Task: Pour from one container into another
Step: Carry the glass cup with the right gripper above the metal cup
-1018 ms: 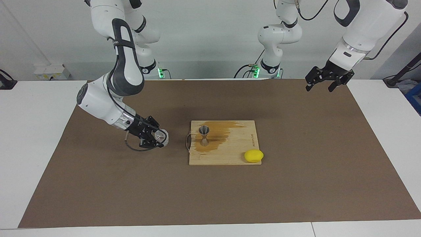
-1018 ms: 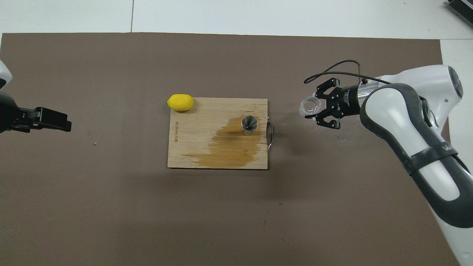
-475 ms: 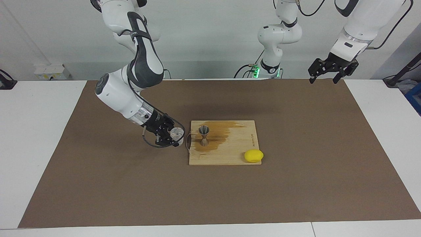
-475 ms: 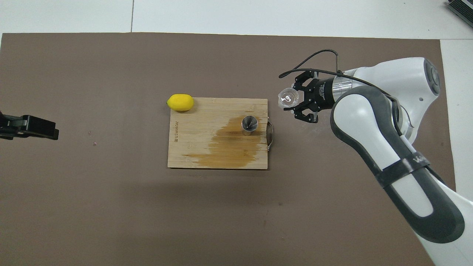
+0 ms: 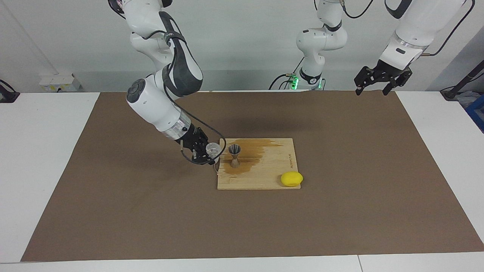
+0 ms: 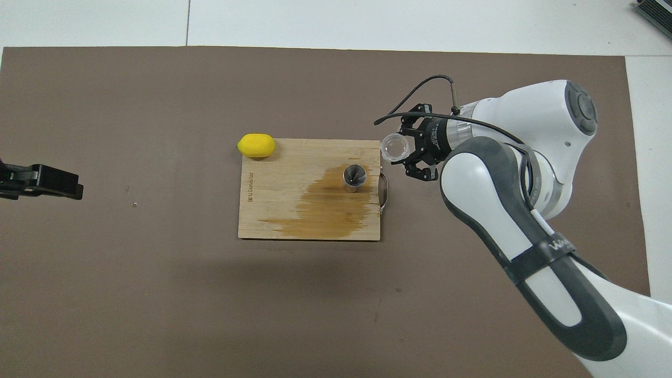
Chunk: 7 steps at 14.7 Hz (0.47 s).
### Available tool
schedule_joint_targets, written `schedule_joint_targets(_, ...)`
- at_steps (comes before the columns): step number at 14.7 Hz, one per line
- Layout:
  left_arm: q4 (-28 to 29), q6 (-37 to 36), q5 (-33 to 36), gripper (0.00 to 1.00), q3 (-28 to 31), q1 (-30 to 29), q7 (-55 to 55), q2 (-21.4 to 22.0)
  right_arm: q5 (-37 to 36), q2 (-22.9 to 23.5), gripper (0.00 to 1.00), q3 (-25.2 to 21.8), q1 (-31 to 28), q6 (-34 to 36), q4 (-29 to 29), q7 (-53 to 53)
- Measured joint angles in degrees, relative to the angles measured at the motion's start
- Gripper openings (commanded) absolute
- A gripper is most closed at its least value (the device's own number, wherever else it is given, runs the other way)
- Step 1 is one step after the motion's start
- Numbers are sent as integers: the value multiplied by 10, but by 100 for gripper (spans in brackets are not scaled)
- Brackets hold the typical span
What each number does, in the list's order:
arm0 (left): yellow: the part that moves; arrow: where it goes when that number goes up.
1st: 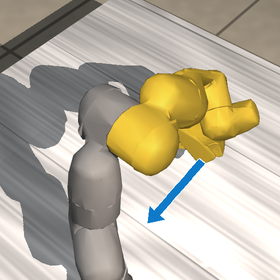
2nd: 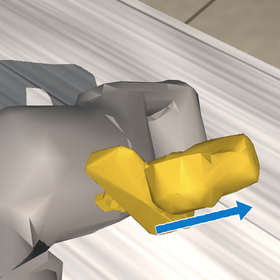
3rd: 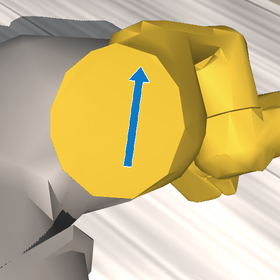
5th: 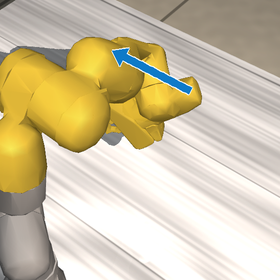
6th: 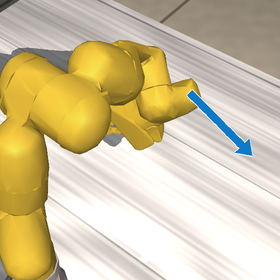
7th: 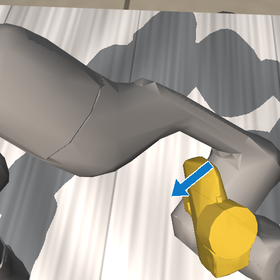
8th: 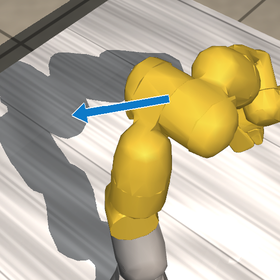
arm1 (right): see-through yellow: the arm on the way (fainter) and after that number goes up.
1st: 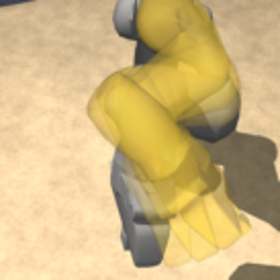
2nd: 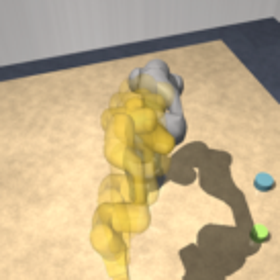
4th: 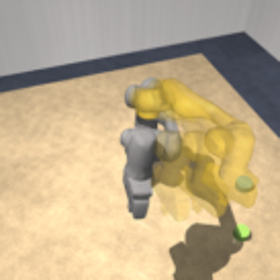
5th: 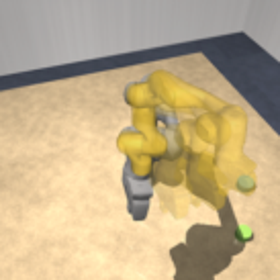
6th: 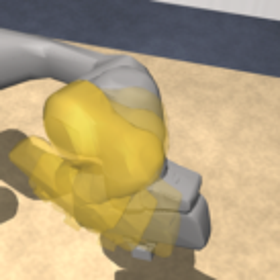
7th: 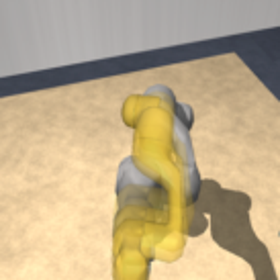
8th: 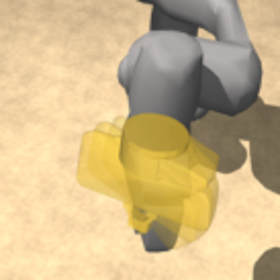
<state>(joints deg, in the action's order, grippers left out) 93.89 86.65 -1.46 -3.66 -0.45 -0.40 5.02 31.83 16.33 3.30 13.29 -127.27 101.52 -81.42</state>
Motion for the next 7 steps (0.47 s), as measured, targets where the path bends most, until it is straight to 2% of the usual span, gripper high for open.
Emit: schedule_joint_targets(7,0,3,-4,100,1,-1,1,1,-78,1,0,0,20,0,-2,-47)
